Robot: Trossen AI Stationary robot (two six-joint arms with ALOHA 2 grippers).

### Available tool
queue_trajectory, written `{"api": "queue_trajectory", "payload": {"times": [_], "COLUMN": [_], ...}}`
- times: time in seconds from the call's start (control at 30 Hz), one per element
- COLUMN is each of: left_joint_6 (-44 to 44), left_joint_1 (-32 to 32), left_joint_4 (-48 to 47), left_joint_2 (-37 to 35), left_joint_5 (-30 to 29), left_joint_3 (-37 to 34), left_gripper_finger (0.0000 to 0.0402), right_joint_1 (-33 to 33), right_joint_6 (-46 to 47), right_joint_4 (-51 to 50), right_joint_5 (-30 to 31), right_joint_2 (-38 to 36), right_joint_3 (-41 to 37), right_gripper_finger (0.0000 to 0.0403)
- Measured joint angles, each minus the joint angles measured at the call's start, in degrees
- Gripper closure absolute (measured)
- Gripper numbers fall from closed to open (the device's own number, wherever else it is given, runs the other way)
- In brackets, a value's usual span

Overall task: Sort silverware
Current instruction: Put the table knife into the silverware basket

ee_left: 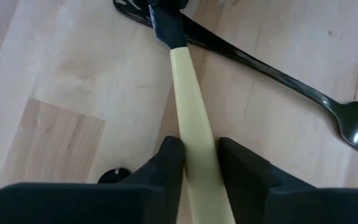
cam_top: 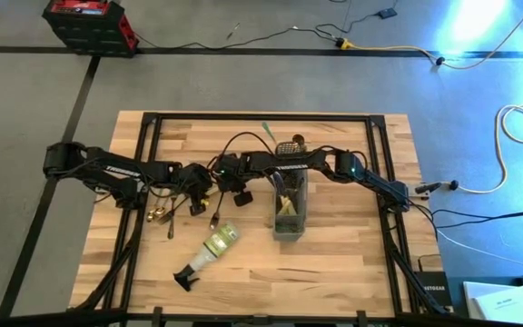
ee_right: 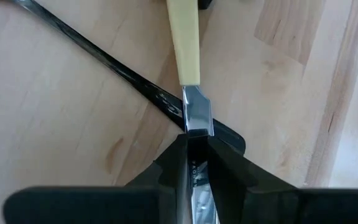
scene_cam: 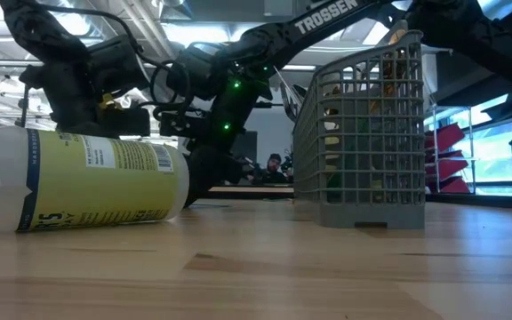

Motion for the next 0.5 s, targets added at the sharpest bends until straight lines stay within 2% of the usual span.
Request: {"api": "queue_trajectory", "payload": {"times": [0.17, 0.5], "left_joint_6": [0.1, 0.9], "left_joint_1": [0.0, -0.1], "left_joint_4": [-0.2, -0.4], "left_joint_2": [0.0, 0.0], "left_joint_5": [-0.2, -1.1], "left_joint_3": [0.0, 0.0], "left_gripper_finger": [0.0345, 0.0345], "right_joint_1": [0.0, 0.1], "right_joint_6": [0.0, 0.0], "right_joint_4": [-0.7, -2.2], "right_joint_5": [-1.4, -1.8], "right_joint_2": [-0.7, -3.0], "right_joint_3": [-0.1, -0.3], "right_gripper_finger": [0.0355, 0.0308]}}
